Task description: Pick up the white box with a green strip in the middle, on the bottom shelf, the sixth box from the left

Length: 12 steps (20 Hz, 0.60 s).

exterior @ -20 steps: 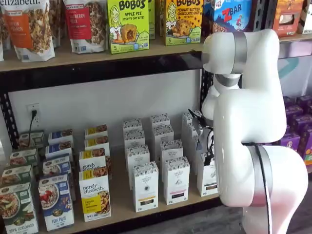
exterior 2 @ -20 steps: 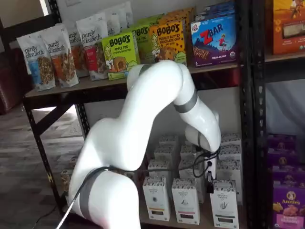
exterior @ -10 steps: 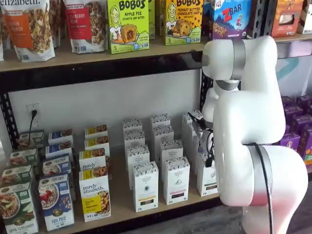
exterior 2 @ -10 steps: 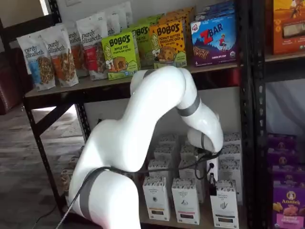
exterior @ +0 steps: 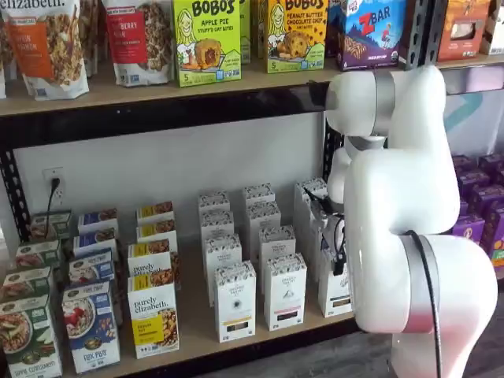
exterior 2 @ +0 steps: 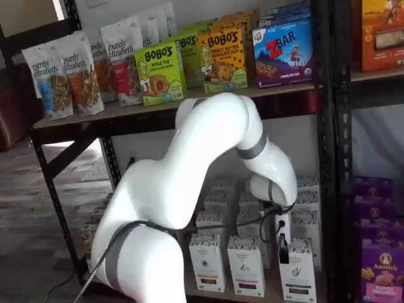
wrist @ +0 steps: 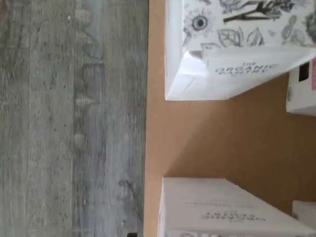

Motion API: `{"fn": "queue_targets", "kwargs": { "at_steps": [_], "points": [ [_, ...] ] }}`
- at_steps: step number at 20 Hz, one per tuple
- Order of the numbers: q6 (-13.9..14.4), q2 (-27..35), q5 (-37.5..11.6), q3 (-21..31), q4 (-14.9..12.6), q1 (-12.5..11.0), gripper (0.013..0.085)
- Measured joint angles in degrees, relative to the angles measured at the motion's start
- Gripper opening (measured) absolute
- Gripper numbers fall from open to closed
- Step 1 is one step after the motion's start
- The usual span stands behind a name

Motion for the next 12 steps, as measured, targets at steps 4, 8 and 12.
{"fn": "queue_targets", "kwargs": {
  "at_steps": [4, 8, 12],
  "points": [
    [0.7, 0.6, -0.6, -0.3, -0.9, -0.1, 0.085],
    [1.5, 1.0, -2.4, 0.0, -2.0, -0.1, 0.085],
    [1.1, 1.2, -3.2, 0.1, -1.7, -0.3, 0.077]
  ]
}}
